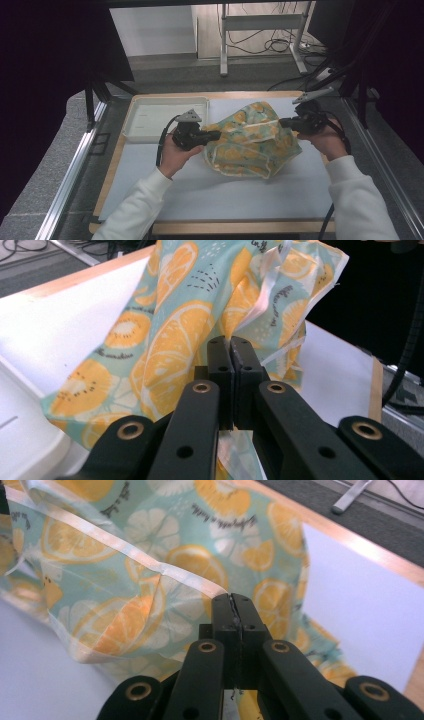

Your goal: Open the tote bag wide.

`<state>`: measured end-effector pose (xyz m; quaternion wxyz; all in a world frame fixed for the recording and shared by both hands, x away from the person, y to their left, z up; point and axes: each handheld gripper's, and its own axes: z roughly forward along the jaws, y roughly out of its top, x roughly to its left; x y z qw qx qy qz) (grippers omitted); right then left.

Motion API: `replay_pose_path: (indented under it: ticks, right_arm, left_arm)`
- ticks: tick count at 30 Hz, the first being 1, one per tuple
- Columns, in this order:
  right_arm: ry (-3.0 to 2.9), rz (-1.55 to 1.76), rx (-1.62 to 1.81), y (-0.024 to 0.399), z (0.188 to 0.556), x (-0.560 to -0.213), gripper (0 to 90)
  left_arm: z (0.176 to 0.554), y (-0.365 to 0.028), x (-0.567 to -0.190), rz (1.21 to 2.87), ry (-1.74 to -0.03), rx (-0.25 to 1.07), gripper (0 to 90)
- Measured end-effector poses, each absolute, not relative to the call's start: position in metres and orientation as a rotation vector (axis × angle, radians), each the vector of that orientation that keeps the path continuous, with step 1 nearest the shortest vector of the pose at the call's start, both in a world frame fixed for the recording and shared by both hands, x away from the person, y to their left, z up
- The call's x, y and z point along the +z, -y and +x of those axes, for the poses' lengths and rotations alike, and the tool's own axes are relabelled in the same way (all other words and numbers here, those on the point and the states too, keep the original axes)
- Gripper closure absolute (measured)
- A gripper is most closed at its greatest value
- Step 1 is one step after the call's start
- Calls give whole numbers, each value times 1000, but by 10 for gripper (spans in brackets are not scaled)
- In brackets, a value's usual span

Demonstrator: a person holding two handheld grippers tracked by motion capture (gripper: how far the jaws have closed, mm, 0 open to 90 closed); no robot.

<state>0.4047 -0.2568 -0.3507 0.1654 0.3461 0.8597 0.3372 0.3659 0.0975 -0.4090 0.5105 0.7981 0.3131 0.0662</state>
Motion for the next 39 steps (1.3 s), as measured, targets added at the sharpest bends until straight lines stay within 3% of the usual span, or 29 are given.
replay_pose_path:
  ticks: [11, 22, 39]
  right_arm:
    - [-2371, 1020, 921, 251, 439, -330, 897]
    - [-2311, 1128, 846, 259, 479, -344, 897]
    - [-2328, 1181, 840, 265, 485, -369, 897]
  left_arm:
    - [393, -92, -401, 1877, -826, 175, 897]
    - [425, -66, -402, 1909, -885, 222, 900]
    - [433, -63, -415, 1926, -914, 198, 899]
